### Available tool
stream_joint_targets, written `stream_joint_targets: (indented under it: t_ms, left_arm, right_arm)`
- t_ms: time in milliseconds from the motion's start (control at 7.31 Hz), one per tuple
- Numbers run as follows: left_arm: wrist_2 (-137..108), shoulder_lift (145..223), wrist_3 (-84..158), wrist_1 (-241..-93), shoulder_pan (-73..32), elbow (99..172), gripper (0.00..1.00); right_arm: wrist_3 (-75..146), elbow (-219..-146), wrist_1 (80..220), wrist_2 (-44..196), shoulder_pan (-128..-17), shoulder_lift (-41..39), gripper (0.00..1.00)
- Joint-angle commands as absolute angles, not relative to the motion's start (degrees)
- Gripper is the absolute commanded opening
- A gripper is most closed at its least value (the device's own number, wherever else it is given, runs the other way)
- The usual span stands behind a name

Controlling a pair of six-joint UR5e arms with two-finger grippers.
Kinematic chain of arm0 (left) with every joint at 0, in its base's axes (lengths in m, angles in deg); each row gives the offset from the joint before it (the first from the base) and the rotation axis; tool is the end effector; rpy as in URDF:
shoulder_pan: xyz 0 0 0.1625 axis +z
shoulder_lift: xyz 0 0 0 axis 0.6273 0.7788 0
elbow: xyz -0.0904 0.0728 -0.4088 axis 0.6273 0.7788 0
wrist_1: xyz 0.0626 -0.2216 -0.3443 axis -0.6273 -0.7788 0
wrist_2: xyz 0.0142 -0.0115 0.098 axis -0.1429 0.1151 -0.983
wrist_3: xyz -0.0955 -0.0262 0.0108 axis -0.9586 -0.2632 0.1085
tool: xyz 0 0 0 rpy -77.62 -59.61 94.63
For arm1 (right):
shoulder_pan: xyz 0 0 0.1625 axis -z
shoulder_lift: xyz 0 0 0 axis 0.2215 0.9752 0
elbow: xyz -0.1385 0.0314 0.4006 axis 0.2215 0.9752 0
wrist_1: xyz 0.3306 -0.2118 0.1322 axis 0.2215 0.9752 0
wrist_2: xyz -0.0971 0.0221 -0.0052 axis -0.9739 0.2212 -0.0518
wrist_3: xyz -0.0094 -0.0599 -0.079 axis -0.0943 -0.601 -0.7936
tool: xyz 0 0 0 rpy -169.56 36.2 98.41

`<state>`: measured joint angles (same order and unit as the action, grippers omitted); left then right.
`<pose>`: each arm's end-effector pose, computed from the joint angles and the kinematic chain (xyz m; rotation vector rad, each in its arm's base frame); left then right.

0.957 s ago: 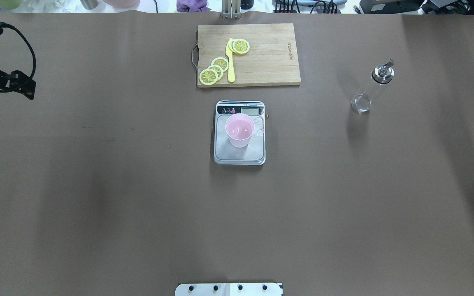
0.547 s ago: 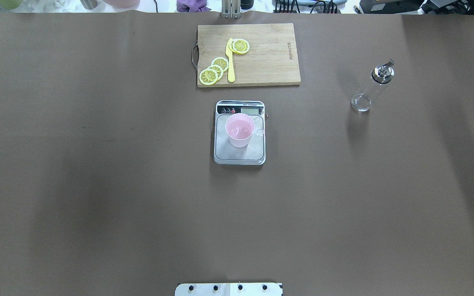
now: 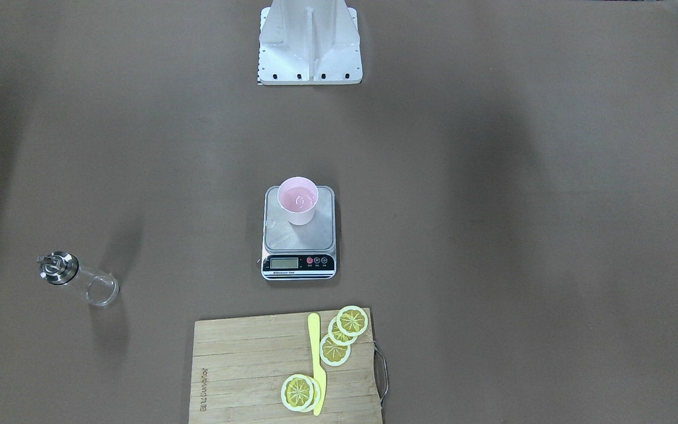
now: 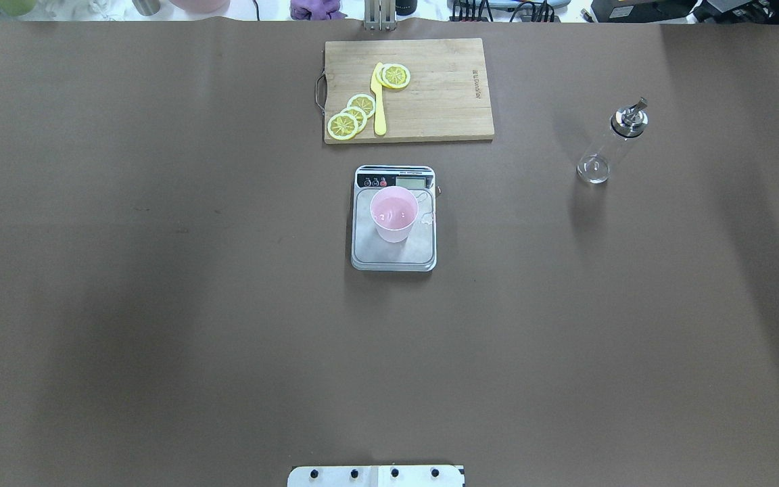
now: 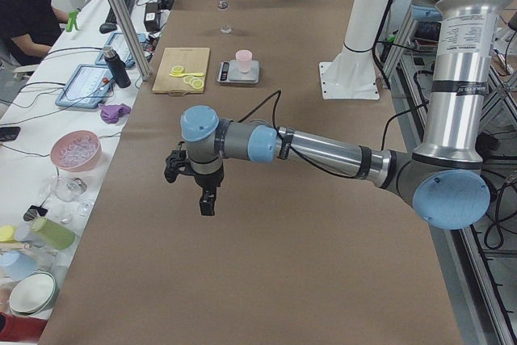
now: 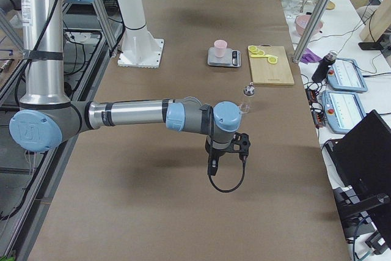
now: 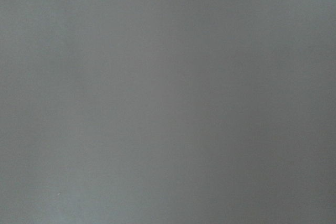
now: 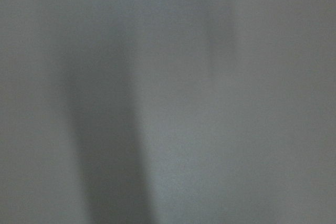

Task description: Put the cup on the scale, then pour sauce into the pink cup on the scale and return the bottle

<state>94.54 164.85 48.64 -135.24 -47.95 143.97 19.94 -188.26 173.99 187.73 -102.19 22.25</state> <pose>-0.0404 -0.4996 0.5850 0.0388 0.7149 0.0322 0.0578 -0.4639 0.6267 -0.0949 -0.7854 0.0434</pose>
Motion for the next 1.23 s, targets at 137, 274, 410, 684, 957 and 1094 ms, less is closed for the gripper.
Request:
stream_joint_targets:
  t_ms: [137, 274, 410, 684, 957, 1094]
  left_arm:
    - [95.3, 160.3, 50.3, -135.1, -49.3, 143.3, 0.99]
    - [95.6, 159.8, 50.3, -135.3, -50.3, 142.3, 0.99]
    - [96.9, 159.8, 50.3, -135.3, -50.4, 141.8, 0.99]
    - [97.0, 159.8, 50.3, -135.6, -51.1, 141.1, 0.99]
    - [97.1, 159.8, 50.3, -136.2, -51.1, 141.0, 0.99]
    - [96.9, 159.6, 50.3, -136.7, -51.1, 140.4, 0.99]
  right_arm:
    - [20.3, -187.9, 173.7, 195.9, -102.2, 24.2, 1.00]
    - [20.5, -188.2, 173.7, 196.0, -102.2, 24.1, 1.00]
    - [20.5, -188.8, 173.6, 196.0, -102.2, 23.9, 1.00]
    - [20.5, -188.7, 173.6, 195.8, -102.4, 23.3, 1.00]
    - [21.2, -190.7, 173.6, 195.0, -103.1, 22.8, 1.00]
    - [21.3, -190.8, 173.6, 193.4, -103.1, 21.4, 1.00]
